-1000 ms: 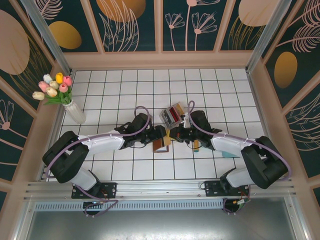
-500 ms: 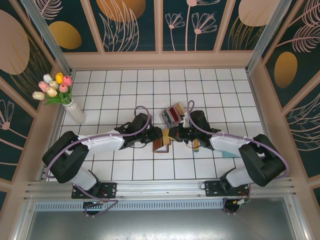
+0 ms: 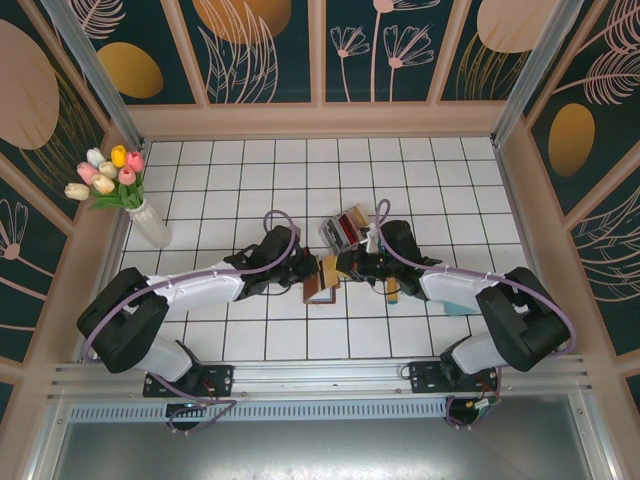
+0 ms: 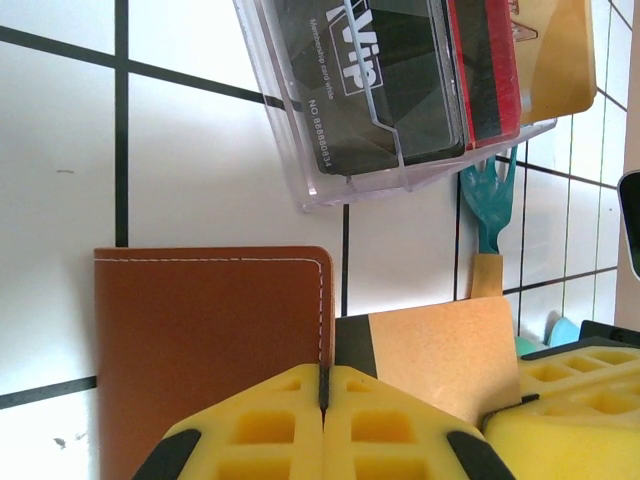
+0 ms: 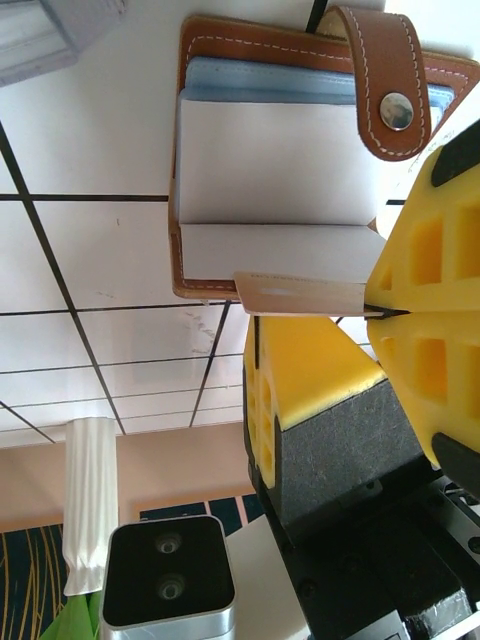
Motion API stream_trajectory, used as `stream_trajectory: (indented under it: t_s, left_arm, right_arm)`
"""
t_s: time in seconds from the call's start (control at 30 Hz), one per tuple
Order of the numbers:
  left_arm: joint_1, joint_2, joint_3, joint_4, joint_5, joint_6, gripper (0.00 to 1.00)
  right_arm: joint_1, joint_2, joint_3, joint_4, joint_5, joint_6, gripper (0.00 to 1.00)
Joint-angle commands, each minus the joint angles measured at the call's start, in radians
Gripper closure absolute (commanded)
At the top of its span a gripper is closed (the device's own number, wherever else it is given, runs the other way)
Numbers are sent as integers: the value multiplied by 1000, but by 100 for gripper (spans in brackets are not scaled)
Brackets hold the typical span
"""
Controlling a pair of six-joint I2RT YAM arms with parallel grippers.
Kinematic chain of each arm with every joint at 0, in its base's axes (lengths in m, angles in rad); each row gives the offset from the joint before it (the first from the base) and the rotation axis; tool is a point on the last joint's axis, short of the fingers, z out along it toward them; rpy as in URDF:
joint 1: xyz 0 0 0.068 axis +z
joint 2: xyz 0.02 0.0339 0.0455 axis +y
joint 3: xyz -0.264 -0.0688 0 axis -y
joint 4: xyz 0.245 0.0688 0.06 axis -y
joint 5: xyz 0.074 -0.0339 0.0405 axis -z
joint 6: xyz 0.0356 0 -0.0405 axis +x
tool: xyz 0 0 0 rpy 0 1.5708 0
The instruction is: Put the credit cards into the card holder
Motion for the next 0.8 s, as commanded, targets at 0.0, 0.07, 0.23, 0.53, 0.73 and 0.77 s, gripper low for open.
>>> stream_trajectory:
  t_s: [0.0, 0.07, 0.23, 0.53, 0.73, 0.77]
  left_arm:
    - [-3, -28, -26, -49, -28, -6, 100]
    - [-2, -45, -41, -39, -35, -8, 100]
    - [18, -84, -60, -89, -55, 3, 100]
    - [69, -162, -110, -195, -88, 53, 100]
    - [81, -165, -150, -221, -94, 81, 100]
    - [80, -164, -148, -232, -103, 92, 100]
  right_arm:
    - [1, -5, 19, 6, -9, -34, 100]
    - [4, -6, 42, -95, 47, -79, 100]
    - [36, 3, 119, -322, 201, -193, 100]
    - [84, 77, 170, -322, 206, -215, 100]
    - [124, 138, 236, -400, 294, -228, 100]
    - [136, 146, 257, -432, 326, -246, 100]
